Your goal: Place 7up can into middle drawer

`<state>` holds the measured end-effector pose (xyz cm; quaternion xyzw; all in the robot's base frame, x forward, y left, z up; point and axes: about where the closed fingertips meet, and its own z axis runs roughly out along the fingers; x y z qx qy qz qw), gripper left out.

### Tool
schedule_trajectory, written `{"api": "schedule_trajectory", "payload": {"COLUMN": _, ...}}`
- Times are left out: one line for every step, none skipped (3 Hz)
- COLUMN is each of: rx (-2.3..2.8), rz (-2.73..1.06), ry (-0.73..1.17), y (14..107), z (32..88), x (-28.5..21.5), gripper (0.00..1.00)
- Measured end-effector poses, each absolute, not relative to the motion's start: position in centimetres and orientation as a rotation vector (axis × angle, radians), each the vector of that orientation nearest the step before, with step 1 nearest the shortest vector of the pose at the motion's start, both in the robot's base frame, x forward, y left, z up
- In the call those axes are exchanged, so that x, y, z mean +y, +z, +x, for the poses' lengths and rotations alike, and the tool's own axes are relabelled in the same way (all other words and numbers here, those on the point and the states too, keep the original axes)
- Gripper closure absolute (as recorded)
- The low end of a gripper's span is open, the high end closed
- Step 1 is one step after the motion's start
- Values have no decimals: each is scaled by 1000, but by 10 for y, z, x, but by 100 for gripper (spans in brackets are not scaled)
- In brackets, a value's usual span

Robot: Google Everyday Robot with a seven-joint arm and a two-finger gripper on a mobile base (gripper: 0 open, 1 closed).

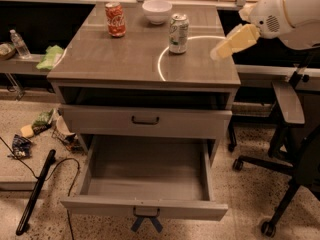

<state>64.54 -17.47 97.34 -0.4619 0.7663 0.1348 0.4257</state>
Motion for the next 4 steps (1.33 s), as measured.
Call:
{"api": "schedule_trajectory", "payload": {"rx": 1894, "rz": -1020, "ry": 336, "y": 957, "z": 694, "x": -163, "gripper": 0}}
{"api": "schedule_trajectory", "payload": {"rx": 1853, "rz": -947, "ry": 293, "y": 966, "z": 715, "x": -166, "gripper": 0}}
{"api": "schedule_trajectory", "payload": {"rx": 1852, "rz": -947, "ry": 293, "y": 967, "z": 715, "x": -166, "gripper": 0}}
{"api": "schedule_trajectory", "payload": {"rx": 1870, "rz": -940, "ry": 266, "y": 954, "z": 728, "x": -164, "gripper": 0}}
